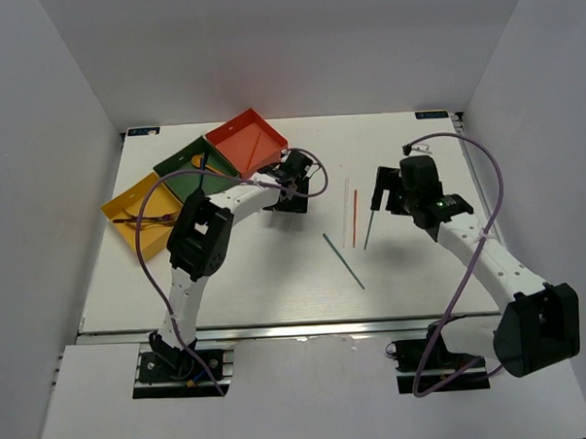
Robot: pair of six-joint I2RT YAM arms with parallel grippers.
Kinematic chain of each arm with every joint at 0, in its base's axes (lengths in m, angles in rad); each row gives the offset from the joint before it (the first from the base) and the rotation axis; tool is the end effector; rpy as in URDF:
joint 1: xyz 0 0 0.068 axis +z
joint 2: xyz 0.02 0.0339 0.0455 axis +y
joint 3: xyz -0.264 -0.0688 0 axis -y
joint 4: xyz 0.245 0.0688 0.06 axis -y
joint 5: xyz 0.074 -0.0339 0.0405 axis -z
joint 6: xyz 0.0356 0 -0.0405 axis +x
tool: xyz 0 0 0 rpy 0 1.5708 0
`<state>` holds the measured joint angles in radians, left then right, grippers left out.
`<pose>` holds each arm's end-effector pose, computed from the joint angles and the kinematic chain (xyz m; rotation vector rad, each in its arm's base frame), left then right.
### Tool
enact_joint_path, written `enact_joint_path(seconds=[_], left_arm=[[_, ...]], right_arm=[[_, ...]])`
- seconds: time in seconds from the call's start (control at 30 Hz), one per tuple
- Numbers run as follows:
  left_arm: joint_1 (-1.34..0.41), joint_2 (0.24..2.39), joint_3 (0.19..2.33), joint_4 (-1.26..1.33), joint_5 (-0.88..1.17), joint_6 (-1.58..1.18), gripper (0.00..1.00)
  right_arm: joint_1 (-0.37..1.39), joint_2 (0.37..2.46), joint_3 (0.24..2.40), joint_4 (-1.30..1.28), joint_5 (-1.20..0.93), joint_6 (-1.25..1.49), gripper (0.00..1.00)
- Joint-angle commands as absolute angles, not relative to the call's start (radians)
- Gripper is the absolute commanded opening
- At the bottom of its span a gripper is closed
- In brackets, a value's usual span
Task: Sort the eating utensils into containers
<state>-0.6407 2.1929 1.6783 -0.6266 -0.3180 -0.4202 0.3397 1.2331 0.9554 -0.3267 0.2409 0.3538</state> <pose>0.3767 -0.2670 0.1617 0.1967 2.6075 0.0730 0.2611 0.0833 0.2914 0.1520 2.1533 0.1389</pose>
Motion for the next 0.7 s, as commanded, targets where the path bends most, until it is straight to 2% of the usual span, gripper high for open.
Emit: enact_joint_path(seconds=[0.0, 0.13, 0.2, 0.23, 0.33, 0.47, 0.53, 0.67], left_arm=[[-0.641, 2.176, 1.738, -0.689, -0.308, -0.376, 0.80], [-0.653, 2.246, 1.782, -0.738, -0.290, -0.353, 0.60], [-0.673, 2.281, 1.796, -0.764, -0.287, -0.341, 0.56], [-0.679, 2.290, 1.796, -0.767, -0.281, -0.341, 0.50], [-0.686, 2.309, 1.784, -0.762, -0.250, -0.350, 0.50], [-0.684, 2.316, 1.760, -0.752, -0.239, -0.359, 0.59], [-0.684, 2.313, 1.749, -0.746, -0.235, -0.362, 0.59], [-0.684, 2.319, 1.720, -0.735, -0.204, -0.357, 0.40]], right_arm=[[0.339, 1.131, 0.973, -0.336, 0.183, 0.296, 0.89], [0.339, 1.097, 0.960, -0.316, 0.144, 0.293, 0.89], [0.339, 1.089, 0.957, -0.310, 0.146, 0.293, 0.89], [0.339, 1.089, 0.959, -0.308, 0.150, 0.293, 0.89], [0.339, 1.088, 0.963, -0.308, 0.153, 0.293, 0.89], [0.339, 1.077, 0.959, -0.305, 0.147, 0.288, 0.89], [0.339, 1.071, 0.956, -0.305, 0.150, 0.284, 0.89], [0.337, 1.062, 0.953, -0.302, 0.149, 0.282, 0.89]])
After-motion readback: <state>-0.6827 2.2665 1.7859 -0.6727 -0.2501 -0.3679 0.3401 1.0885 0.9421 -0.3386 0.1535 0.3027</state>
